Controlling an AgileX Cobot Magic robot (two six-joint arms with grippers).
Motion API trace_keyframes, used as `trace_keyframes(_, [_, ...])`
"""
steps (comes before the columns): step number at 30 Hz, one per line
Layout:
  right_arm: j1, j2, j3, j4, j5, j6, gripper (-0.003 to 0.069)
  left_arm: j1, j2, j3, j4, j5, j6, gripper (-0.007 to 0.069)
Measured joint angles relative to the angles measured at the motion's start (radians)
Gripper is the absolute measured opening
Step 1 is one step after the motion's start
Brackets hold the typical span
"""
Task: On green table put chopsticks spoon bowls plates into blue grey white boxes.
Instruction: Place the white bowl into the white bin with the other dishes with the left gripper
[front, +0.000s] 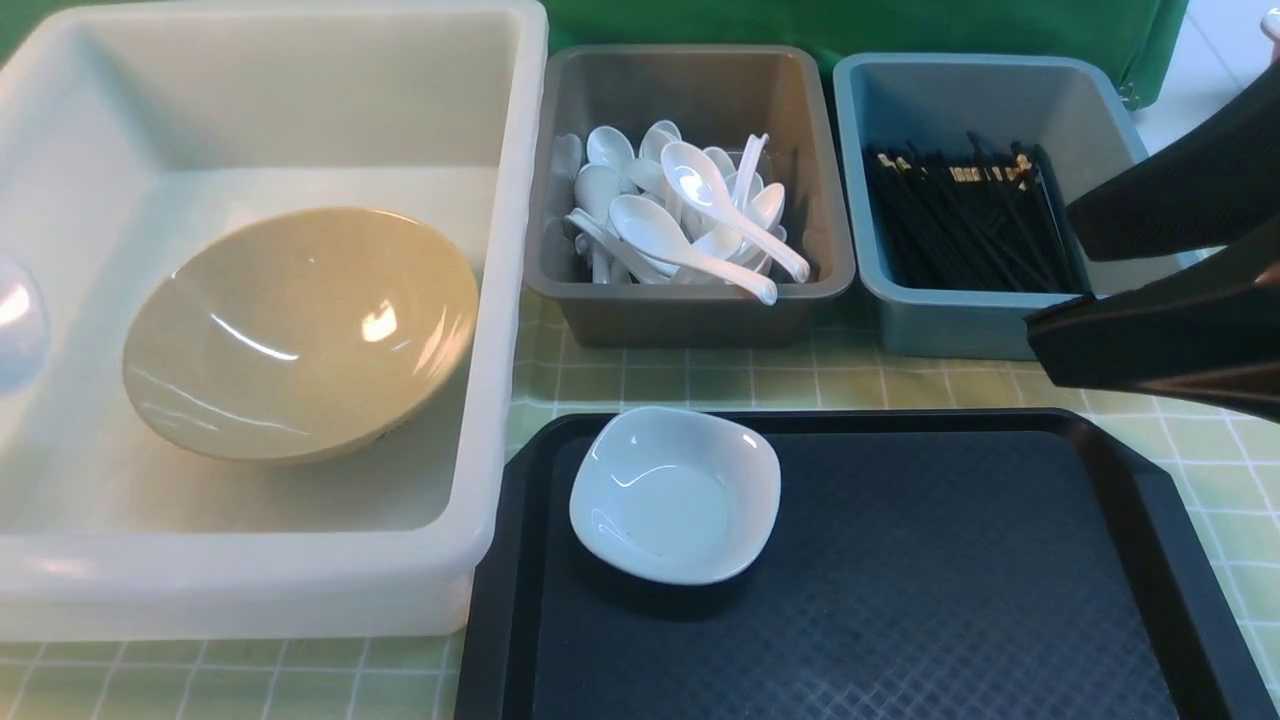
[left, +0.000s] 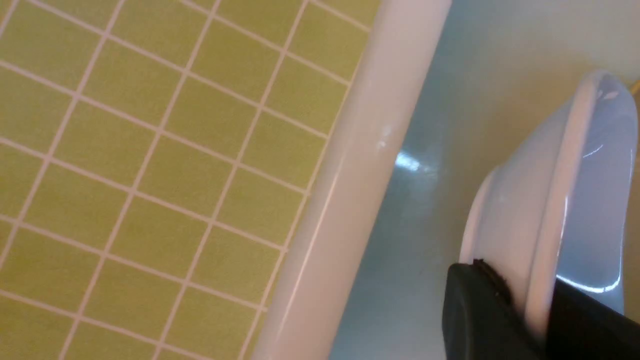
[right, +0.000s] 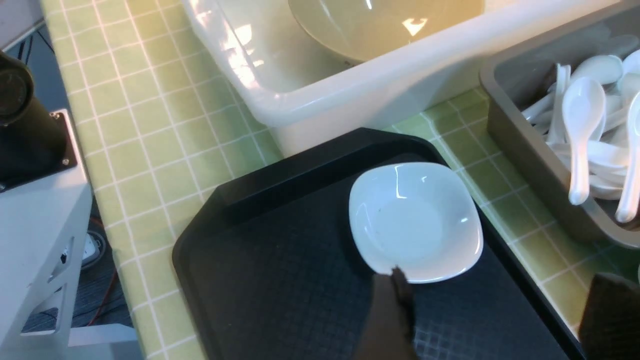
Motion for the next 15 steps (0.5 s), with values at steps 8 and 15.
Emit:
trace_keyframes(8, [0.0, 0.0, 0.0, 0.0, 0.0, -0.001, 0.0491, -0.139, 0.065, 0.001, 0.151, -0.04, -0.064, 0.0015])
trace_keyframes(15, [0.0, 0.0, 0.0, 0.0, 0.003, -0.001, 0.0491, -0.183, 0.138, 0.001, 0.181, -0.047, -0.104, 0.0015])
